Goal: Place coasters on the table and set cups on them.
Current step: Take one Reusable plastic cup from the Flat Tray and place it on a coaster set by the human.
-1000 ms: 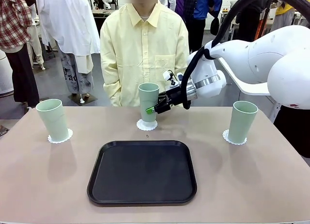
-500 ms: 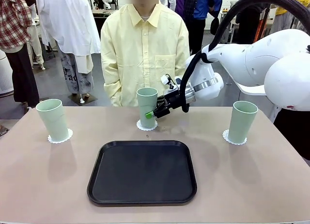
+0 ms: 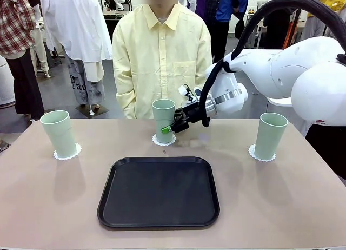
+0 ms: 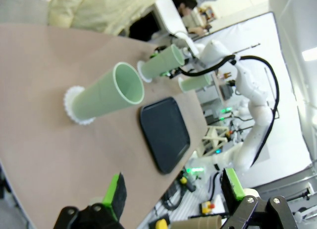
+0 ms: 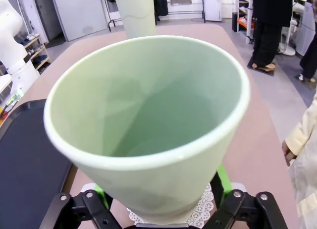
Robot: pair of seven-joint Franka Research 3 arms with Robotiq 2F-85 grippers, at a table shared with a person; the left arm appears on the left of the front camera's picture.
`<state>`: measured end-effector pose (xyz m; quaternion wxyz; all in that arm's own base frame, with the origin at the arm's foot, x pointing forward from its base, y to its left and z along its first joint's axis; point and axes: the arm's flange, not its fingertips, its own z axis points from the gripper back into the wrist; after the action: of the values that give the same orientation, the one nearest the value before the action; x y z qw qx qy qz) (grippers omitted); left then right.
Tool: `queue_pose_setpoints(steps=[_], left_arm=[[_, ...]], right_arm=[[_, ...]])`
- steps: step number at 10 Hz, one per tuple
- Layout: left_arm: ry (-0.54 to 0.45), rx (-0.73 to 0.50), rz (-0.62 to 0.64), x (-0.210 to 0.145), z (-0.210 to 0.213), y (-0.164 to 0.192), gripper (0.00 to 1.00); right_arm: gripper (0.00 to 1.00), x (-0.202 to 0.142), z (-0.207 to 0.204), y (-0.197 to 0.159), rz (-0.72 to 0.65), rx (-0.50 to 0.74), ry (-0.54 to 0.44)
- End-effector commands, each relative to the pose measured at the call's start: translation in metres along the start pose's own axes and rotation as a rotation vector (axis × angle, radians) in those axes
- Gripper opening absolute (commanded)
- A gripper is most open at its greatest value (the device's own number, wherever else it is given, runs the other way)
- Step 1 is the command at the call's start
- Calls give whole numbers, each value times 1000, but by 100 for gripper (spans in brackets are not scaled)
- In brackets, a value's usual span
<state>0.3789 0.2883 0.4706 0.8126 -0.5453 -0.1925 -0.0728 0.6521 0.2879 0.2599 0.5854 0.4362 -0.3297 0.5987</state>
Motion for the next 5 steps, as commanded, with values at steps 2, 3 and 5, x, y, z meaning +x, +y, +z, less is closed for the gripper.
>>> queue_pose_setpoints(steps=[2, 3, 5], left_arm=[[-3, -5, -4, 0, 1, -2, 100], [-3, -5, -4, 0, 1, -2, 100], [-3, -5, -4, 0, 1, -2, 100]], right_arm=[[100, 4, 0, -3, 46, 11, 69], [100, 6, 1, 0, 44, 17, 100], [100, 13, 7, 9, 54, 7, 174]])
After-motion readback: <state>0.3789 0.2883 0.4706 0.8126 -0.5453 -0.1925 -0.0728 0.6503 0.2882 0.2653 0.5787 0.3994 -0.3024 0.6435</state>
